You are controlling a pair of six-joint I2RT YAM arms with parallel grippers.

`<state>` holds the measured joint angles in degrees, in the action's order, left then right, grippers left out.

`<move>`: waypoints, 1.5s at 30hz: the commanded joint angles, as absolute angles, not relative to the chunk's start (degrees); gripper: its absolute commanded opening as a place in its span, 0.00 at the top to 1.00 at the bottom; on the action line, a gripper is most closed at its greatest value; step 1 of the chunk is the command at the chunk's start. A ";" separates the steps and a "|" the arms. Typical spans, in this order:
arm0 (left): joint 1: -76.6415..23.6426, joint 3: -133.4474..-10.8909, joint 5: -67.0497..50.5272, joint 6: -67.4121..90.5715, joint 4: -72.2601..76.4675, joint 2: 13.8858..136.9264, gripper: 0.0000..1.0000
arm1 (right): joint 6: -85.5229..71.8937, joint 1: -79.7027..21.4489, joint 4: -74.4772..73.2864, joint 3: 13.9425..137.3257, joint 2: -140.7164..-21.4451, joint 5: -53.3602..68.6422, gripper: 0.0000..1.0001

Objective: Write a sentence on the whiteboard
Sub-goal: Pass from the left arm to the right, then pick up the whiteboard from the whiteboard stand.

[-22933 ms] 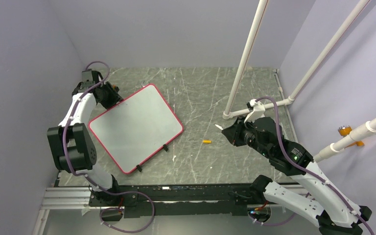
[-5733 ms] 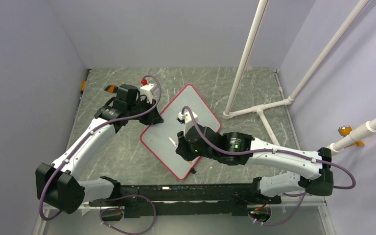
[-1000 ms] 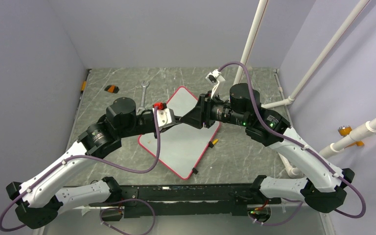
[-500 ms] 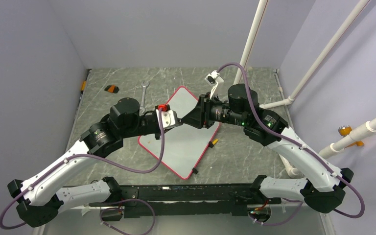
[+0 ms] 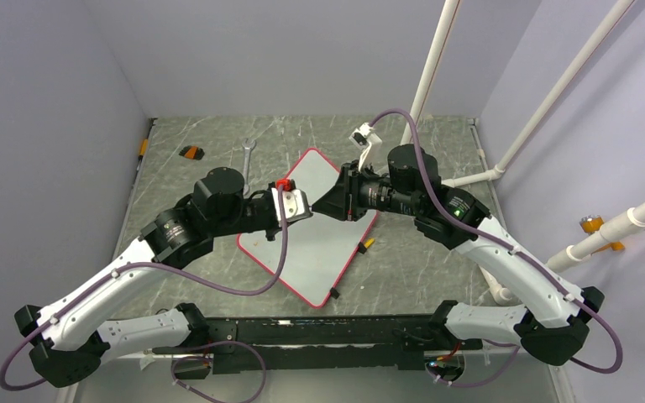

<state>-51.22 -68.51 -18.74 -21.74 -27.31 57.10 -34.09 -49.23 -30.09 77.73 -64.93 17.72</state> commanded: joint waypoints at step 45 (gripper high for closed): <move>-13.84 -64.99 -29.34 4.44 -39.20 62.39 0.27 | -30.52 -49.16 -32.82 75.78 -61.62 11.14 1.00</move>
<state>-18.02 -65.98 -19.90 0.23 -40.16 60.69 -31.44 -49.30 -33.45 76.05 -62.92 10.57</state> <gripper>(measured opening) 0.781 0.132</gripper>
